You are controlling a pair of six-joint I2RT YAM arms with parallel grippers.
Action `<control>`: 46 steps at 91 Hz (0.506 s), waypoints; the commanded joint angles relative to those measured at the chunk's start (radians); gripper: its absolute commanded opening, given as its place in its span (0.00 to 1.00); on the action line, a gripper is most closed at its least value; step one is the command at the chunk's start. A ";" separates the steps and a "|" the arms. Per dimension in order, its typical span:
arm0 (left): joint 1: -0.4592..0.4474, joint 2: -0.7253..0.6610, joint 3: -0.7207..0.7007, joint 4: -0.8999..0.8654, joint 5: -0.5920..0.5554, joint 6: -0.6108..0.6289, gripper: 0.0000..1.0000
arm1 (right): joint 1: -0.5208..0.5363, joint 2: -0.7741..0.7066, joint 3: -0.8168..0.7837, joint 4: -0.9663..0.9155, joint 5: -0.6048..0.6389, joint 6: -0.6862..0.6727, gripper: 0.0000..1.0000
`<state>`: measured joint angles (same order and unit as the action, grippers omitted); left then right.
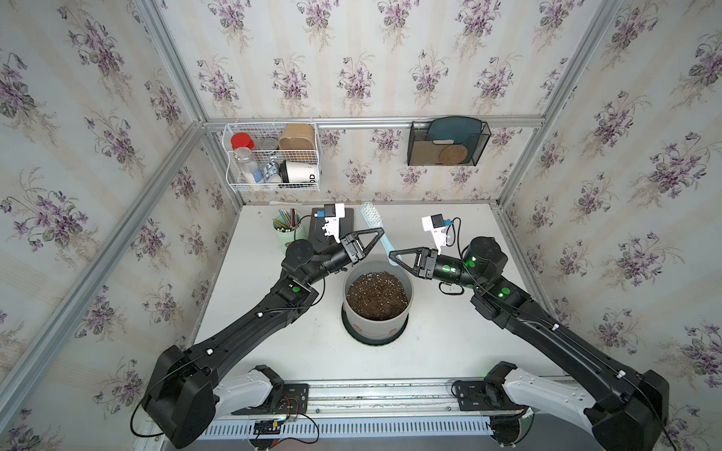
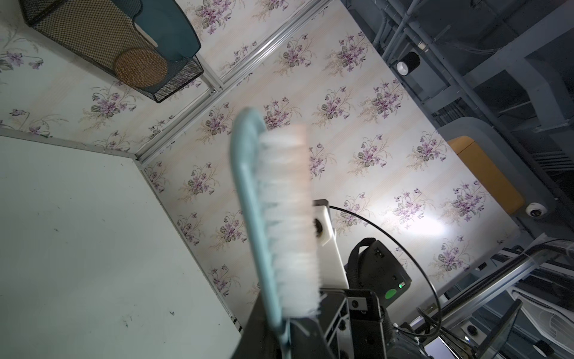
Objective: Scrub the dried mud off the ceramic pot
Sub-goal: Adjust the brush, then brush off the soil from the pot.
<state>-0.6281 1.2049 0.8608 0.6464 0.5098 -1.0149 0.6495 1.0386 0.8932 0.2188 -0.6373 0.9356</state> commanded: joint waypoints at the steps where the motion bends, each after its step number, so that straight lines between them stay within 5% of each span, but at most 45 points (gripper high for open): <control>1: 0.006 -0.029 0.070 -0.328 -0.033 0.173 0.49 | 0.000 -0.029 0.055 -0.149 0.118 -0.101 0.00; 14: 0.005 -0.057 0.256 -0.894 -0.343 0.519 0.59 | -0.002 -0.059 0.216 -0.627 0.506 -0.259 0.00; 24: 0.005 -0.001 0.332 -1.120 -0.474 0.674 0.60 | -0.003 -0.063 0.239 -0.898 0.818 -0.283 0.00; 33: 0.005 0.050 0.339 -1.203 -0.444 0.727 0.60 | -0.001 -0.077 0.169 -1.027 0.903 -0.252 0.00; 46: 0.004 0.089 0.298 -1.208 -0.409 0.733 0.65 | 0.005 -0.128 0.055 -1.117 0.866 -0.177 0.00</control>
<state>-0.6231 1.2720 1.1767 -0.4637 0.1154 -0.3618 0.6491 0.9440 0.9977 -0.7269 0.1474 0.7086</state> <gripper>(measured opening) 0.657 0.086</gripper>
